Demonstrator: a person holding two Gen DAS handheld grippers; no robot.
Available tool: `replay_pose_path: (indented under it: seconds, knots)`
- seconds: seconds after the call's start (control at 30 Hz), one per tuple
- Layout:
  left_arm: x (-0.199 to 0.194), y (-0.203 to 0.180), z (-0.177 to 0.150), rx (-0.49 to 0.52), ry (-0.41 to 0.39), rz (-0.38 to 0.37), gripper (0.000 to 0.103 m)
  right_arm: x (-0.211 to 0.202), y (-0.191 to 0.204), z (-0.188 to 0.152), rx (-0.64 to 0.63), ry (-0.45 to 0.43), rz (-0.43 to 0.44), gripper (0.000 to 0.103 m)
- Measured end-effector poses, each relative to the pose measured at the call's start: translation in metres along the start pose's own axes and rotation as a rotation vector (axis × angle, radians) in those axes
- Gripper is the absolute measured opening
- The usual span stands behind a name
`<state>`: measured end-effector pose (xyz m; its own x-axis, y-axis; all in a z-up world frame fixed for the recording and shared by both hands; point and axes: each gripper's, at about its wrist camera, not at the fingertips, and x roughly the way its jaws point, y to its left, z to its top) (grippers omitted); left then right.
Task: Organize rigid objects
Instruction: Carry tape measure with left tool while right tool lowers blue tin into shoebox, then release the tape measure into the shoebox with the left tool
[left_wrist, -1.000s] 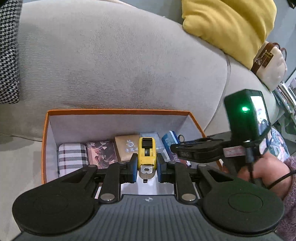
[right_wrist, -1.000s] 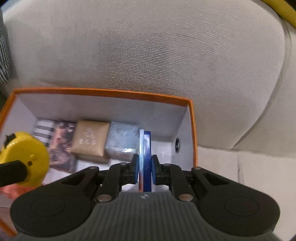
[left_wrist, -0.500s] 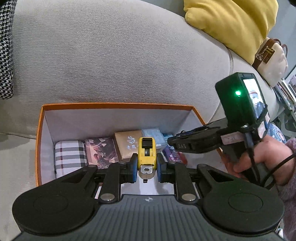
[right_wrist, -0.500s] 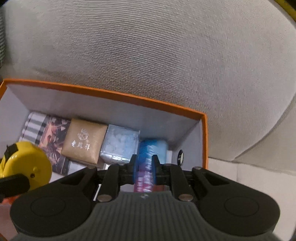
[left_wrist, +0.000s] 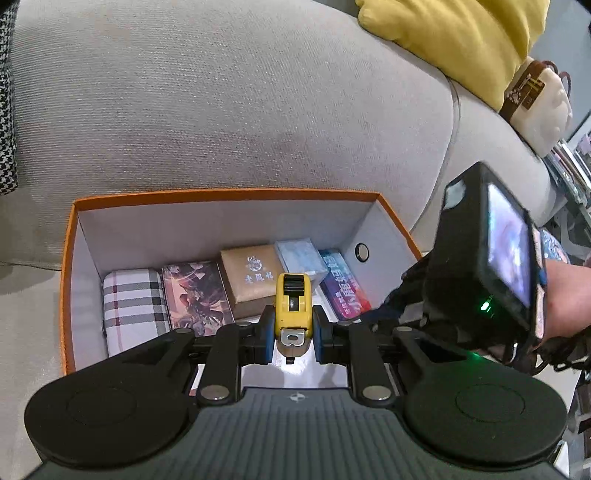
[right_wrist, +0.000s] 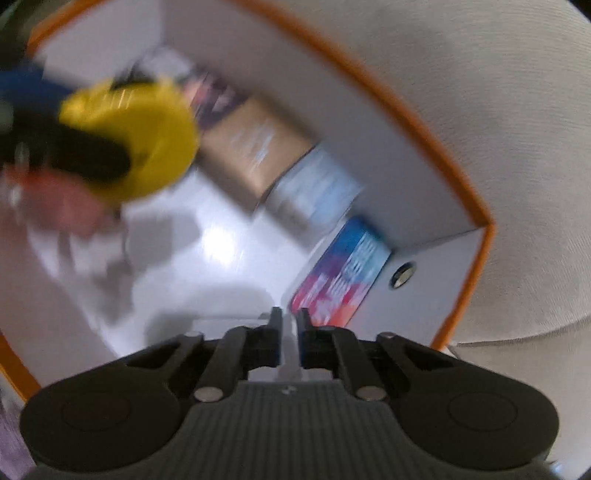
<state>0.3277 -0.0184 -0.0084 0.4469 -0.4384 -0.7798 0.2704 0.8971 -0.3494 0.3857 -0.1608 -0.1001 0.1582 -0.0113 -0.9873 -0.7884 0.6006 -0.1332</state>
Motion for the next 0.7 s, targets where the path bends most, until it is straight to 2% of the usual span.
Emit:
replay_pose_path:
  seconds: [0.2,0.3,0.47,0.57,0.7]
  knots:
    - [0.006,-0.001,0.003,0.008,0.020,0.011,0.021,0.018,-0.001,-0.002,-0.040,0.041,-0.031,0.001]
    - [0.007,-0.002,0.004,0.010,0.029,0.014,0.021,0.021,-0.006,-0.002,-0.014,0.010,0.005,0.000]
    - [0.011,-0.006,0.005,0.008,0.052,0.022,0.021,0.008,-0.007,-0.014,0.008,-0.042,0.013,0.000]
    - [0.016,-0.012,0.003,0.018,0.068,0.016,0.021,-0.023,-0.015,-0.028,0.114,-0.174,0.016,0.000]
    - [0.029,-0.022,0.003,0.014,0.096,0.001,0.021,-0.073,-0.032,-0.059,0.326,-0.428,-0.101,0.005]
